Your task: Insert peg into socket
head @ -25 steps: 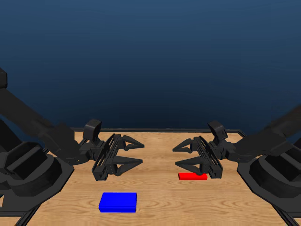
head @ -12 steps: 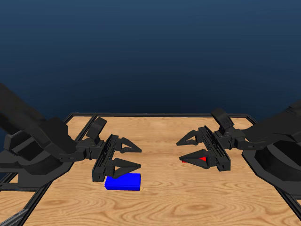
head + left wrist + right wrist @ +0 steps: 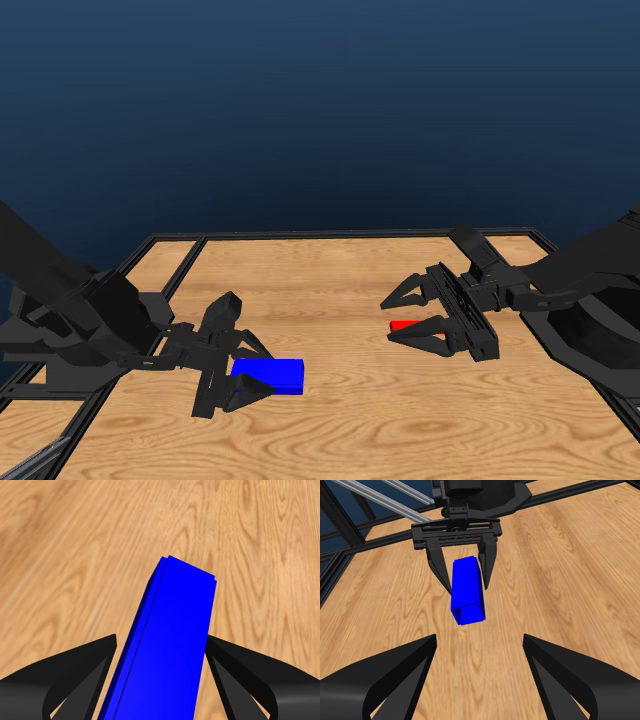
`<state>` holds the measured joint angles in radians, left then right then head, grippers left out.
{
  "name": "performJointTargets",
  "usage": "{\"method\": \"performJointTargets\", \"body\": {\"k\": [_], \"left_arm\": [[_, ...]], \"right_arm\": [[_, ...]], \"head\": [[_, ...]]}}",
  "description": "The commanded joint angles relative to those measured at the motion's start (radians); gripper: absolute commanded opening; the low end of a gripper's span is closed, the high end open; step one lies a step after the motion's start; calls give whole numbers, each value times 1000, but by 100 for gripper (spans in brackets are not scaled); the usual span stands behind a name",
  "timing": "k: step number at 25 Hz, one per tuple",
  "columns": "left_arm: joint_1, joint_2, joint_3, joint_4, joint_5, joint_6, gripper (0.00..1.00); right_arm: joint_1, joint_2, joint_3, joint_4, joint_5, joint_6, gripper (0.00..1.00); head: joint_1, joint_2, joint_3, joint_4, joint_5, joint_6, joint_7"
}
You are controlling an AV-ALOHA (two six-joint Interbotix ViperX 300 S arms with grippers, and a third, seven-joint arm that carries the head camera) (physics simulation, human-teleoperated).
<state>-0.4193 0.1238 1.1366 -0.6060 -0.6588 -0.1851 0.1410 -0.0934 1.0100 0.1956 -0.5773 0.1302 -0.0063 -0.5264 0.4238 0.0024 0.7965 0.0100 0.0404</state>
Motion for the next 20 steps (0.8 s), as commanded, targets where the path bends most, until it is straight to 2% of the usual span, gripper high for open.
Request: {"method": "performJointTargets", "body": {"k": [1,3,4,5,8,9,11,12,14,15,16,17,18,19,20], "left_arm": [[-5,79,-22,-2,62,-84,100],[-20,120,-8,-7,46,-79,100],[-31,112,-24,-9,26,-70,100],[-37,104,-12,-17,37,-26,0],[-53,71,-16,-35,-47,16,0],[-50,24,-47,-47,-84,28,0],[-61,15,-33,-49,-93,77,0],[-60,-28,-59,-48,-117,95,0],[-70,-59,-76,-49,-136,141,0],[-62,-84,-83,-56,-96,192,0],[-60,-109,-110,-51,-135,197,0],[-54,-113,-101,-56,-105,238,0],[-53,-140,-123,-50,-117,253,0],[-24,-169,-109,-41,-106,271,0],[-48,-153,-123,-41,-106,286,0]], "right_arm": [[9,-20,-9,5,-2,2,100],[12,-22,8,11,17,8,100],[10,-25,16,13,25,10,100],[-3,-34,32,25,34,14,100],[-54,-50,74,52,105,7,100],[-70,-51,96,53,133,5,100],[-87,-52,116,56,172,6,100],[-102,-51,137,61,175,10,100],[-111,-55,152,64,162,23,100],[-116,-52,161,65,170,29,100],[-117,-53,167,63,160,38,100],[-120,-39,182,62,163,46,100],[-118,-32,181,61,154,57,100],[-120,-21,193,58,160,60,100],[-119,-9,190,54,155,69,100]], "head": [[7,2,-17,1,-9,-1,-12],[10,4,-18,2,-11,-1,-19],[11,4,-18,2,-12,-1,-21],[11,3,-17,1,-10,-2,-26],[9,3,-17,-2,-12,-11,-42],[6,2,-17,-4,-15,-14,-47],[2,3,-17,-6,-21,-16,-55],[-2,4,-18,-7,-25,-18,-61],[-9,5,-18,-11,-29,-25,-66],[-14,6,-19,-13,-32,-28,-69],[-19,8,-20,-15,-35,-30,-72],[-23,9,-20,-17,-38,-32,-75],[-28,10,-21,-18,-40,-34,-77],[-30,10,-22,-19,-42,-36,-77],[-34,11,-23,-20,-45,-37,-77]]}}
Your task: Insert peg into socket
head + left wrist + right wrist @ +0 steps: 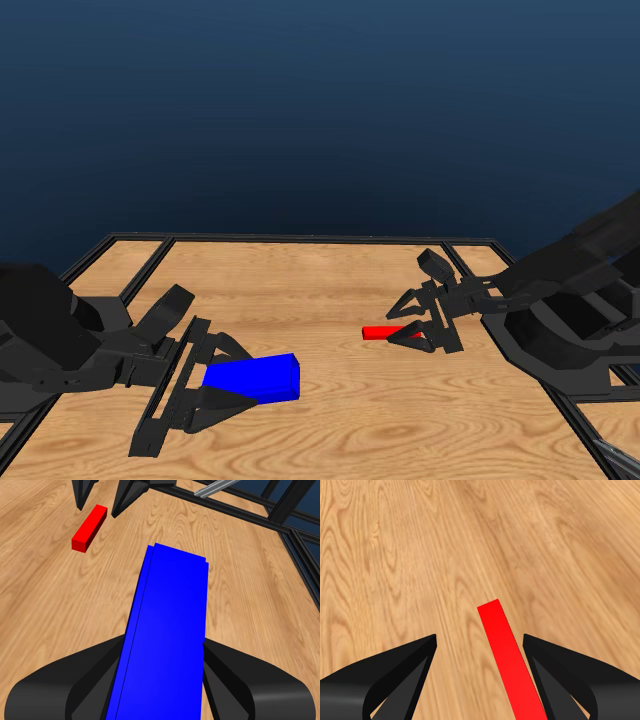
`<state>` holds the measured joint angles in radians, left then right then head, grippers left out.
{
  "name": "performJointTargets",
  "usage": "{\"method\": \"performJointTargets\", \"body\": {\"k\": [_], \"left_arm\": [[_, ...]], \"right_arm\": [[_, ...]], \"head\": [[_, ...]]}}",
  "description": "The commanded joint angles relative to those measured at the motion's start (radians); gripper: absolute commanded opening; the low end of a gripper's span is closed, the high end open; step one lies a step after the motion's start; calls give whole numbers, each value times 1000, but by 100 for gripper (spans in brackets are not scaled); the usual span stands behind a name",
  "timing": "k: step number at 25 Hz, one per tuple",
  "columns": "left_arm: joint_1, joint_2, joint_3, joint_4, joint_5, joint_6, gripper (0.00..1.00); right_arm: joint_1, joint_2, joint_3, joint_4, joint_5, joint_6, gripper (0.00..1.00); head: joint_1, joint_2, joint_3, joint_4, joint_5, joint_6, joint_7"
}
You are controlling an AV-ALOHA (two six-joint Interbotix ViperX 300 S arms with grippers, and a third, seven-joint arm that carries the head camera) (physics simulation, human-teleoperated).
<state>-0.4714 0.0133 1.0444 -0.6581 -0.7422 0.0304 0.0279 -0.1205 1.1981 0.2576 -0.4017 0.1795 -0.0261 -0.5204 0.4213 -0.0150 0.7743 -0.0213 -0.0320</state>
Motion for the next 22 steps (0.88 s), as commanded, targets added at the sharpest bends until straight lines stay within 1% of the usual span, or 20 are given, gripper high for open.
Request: {"method": "performJointTargets", "body": {"k": [1,2,4,5,7,8,9,10,11,12,13,14,15,16,18,19,20,21,22], "left_arm": [[2,-52,-40,2,-34,93,0],[23,-72,-50,19,-31,91,0],[20,-95,-50,22,-18,109,0],[28,-106,-49,32,-18,108,0],[24,-129,-33,24,-52,117,0],[26,-144,-47,19,-54,128,0],[24,-136,-22,15,-64,122,0],[21,-141,-25,30,-65,137,0],[6,-133,-32,28,-78,135,0],[20,-147,-30,16,-72,134,0],[32,-150,-40,8,-28,162,0],[21,-158,-47,19,-66,149,0],[24,-147,-33,3,-44,171,0],[20,-159,-48,8,-62,172,0],[21,-154,-39,0,-67,184,0],[38,-166,-49,-8,-68,181,0],[22,-155,-36,-13,-70,177,0],[26,-158,-40,-8,-65,192,0],[24,-163,-45,-5,-64,197,0]], "right_arm": [[-4,27,-2,-10,-29,31,100],[-1,52,15,-11,-33,42,100],[10,76,6,-12,-56,67,100],[19,100,7,-10,-67,73,100],[30,152,2,-16,-83,101,100],[42,172,-2,-21,-102,113,100],[42,186,2,-22,-111,116,100],[49,210,0,-22,-121,126,97],[56,220,2,-19,-137,130,0],[59,226,0,-19,-141,124,0],[53,225,-4,-10,-137,115,0],[62,210,-13,-13,-130,91,0],[61,206,-14,-8,-128,81,0],[58,188,-20,-6,-107,57,0],[52,121,-69,-3,-39,8,0],[55,109,-75,-7,0,-14,0],[54,77,-113,-16,45,-31,0],[69,57,-133,-33,86,-42,0],[59,26,-170,-27,103,-61,0]], "head": [[-17,7,-21,-4,-26,-6,-4],[-20,8,-22,-5,-28,-7,-2],[-24,8,-23,-6,-29,-8,2],[-26,8,-24,-6,-28,-9,5],[-28,6,-24,-7,-28,-9,10],[-29,6,-24,-7,-29,-9,11],[-29,5,-24,-7,-30,-10,12],[-29,5,-24,-7,-30,-10,12],[-29,4,-24,-7,-30,-10,14],[-28,3,-23,-7,-29,-10,15],[-27,2,-23,-6,-30,-10,16],[-26,1,-23,-6,-30,-10,16],[-25,0,-23,-6,-31,-10,16],[-24,-1,-22,-5,-31,-10,15],[-21,-3,-21,-5,-29,-11,13],[-19,-4,-21,-5,-31,-11,13],[-17,-4,-20,-3,-34,-10,15],[-15,-5,-19,-3,-35,-9,16],[-11,-6,-20,-1,-32,-7,19]]}}
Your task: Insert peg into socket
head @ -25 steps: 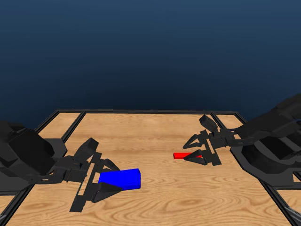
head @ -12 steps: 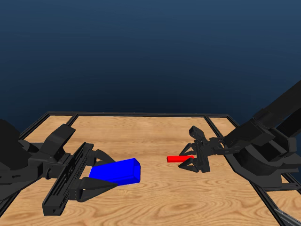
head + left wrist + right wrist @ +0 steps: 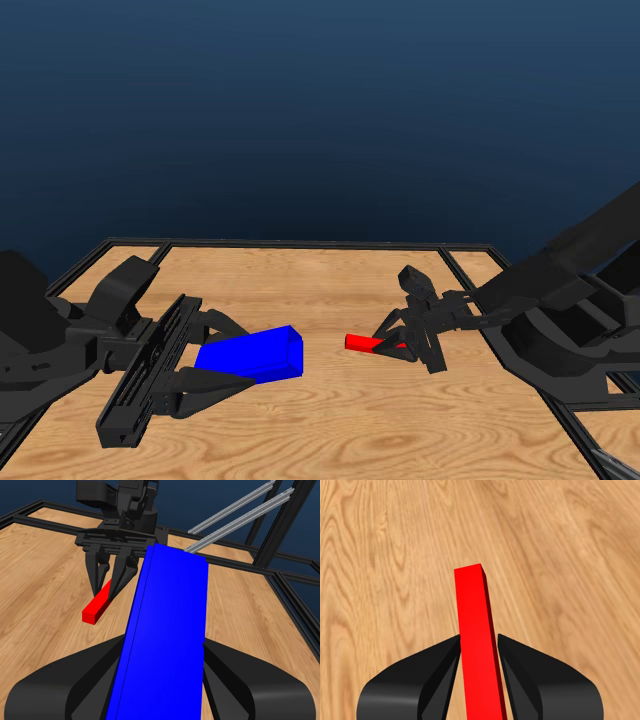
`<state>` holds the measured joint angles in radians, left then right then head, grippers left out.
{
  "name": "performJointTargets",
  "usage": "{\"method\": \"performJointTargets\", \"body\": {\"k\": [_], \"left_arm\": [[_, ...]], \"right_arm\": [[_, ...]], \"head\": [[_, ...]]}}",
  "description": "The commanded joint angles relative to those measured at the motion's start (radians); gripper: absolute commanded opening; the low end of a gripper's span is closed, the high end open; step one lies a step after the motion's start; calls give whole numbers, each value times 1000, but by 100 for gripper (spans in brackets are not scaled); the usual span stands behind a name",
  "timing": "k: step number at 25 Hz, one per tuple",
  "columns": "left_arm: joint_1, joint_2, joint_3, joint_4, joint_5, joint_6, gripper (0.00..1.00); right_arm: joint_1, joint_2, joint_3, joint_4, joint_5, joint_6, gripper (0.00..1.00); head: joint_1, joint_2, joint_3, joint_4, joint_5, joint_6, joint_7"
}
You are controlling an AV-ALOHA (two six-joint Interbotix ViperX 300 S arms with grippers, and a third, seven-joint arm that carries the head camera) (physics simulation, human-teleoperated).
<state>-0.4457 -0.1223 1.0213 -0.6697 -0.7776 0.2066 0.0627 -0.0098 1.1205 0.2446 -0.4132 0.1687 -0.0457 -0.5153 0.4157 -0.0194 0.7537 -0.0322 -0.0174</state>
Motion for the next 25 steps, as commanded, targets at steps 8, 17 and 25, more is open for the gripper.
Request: {"method": "performJointTargets", "body": {"k": [8,17,25], "left_arm": [[6,-39,-29,-9,-14,41,0],[11,-24,-4,-9,12,11,0],[27,-24,-12,12,8,-20,0]], "right_arm": [[38,-184,-301,-188,451,10,0],[107,-223,-480,-452,819,231,0],[181,-197,-605,-618,1031,374,0]], "head": [[35,-17,-11,12,-9,12,19],[51,-22,-7,16,3,10,15],[56,-23,-6,17,5,8,13]]}}
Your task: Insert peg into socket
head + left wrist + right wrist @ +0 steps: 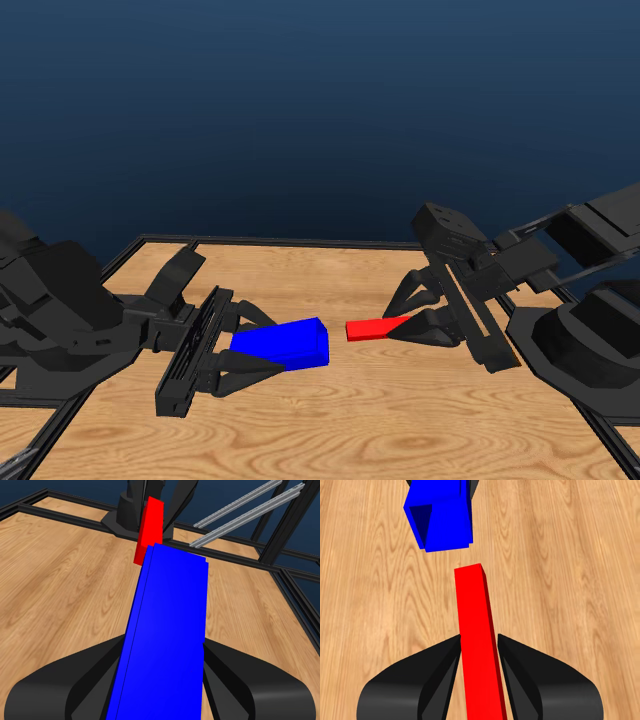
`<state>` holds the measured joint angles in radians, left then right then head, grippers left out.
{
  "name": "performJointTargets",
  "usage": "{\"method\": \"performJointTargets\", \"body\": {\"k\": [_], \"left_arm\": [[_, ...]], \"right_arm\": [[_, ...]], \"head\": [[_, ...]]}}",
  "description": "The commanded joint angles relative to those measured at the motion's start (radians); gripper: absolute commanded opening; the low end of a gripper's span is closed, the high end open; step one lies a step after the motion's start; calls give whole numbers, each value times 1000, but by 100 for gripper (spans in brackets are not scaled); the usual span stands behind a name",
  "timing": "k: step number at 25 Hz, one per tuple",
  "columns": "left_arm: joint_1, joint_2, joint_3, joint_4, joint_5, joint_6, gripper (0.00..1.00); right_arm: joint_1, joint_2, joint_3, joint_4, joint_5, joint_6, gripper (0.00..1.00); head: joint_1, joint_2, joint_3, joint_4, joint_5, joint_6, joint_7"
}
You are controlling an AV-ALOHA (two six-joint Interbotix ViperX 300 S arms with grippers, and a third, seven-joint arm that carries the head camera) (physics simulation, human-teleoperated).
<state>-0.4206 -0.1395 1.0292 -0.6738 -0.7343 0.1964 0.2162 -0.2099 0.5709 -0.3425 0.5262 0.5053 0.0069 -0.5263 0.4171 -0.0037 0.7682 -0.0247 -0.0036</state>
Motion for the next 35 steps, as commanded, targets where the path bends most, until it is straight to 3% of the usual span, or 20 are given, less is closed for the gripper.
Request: {"method": "performJointTargets", "body": {"k": [1,3,5,10,11,14,16,18,19,20,21,22,23,29,31,35], "left_arm": [[3,-4,-18,23,-43,-18,0],[21,-19,-25,53,-14,-30,0],[16,3,-14,64,-65,-19,0],[14,-5,-24,54,-56,-37,0],[38,-5,-13,65,-51,-48,0],[1,8,-19,74,-56,-49,0],[28,11,-19,58,-57,-64,0],[25,8,-47,66,-32,-48,0],[54,25,-50,75,-32,-51,0],[32,11,-52,89,-26,-66,0],[33,34,-37,92,-10,-62,0],[36,8,-59,94,4,-57,0],[33,28,-46,102,-12,-70,0],[47,39,-77,122,11,-80,0],[48,46,-89,134,29,-75,0],[47,33,-77,142,25,-100,0]], "right_arm": [[34,5,-82,-54,108,62,0],[66,34,-92,-68,130,73,0],[61,42,-114,-78,144,90,0],[76,69,-162,-94,155,92,0],[74,68,-172,-103,170,95,0],[94,75,-193,-110,188,95,0],[103,80,-211,-119,204,99,0],[106,102,-225,-122,200,92,0],[107,103,-243,-124,197,86,0],[107,114,-245,-123,199,82,0],[106,123,-255,-123,197,75,0],[95,133,-274,-122,190,69,0],[101,133,-279,-116,182,59,0],[51,204,-314,-33,73,-32,0],[42,255,-333,-16,54,-54,0],[30,286,-354,17,32,-86,0]], "head": [[4,-12,-8,1,-9,-1,-1],[6,-13,-7,1,-8,-1,-3],[9,-13,-7,2,-8,-1,-4],[13,-14,-6,3,-8,-1,-4],[14,-15,-6,4,-7,1,-4],[15,-17,-5,4,-7,0,-3],[14,-18,-5,4,-7,0,-3],[14,-18,-4,4,-8,-1,-1],[14,-18,-4,4,-7,-1,0],[14,-18,-4,4,-6,-1,0],[14,-18,-4,3,-8,-1,-1],[13,-17,-5,4,-7,-1,-1],[14,-17,-5,4,-6,0,0],[18,-16,-5,4,-7,-2,-1],[20,-14,-7,5,-8,-2,-1],[29,-9,-9,7,-7,-4,-5]]}}
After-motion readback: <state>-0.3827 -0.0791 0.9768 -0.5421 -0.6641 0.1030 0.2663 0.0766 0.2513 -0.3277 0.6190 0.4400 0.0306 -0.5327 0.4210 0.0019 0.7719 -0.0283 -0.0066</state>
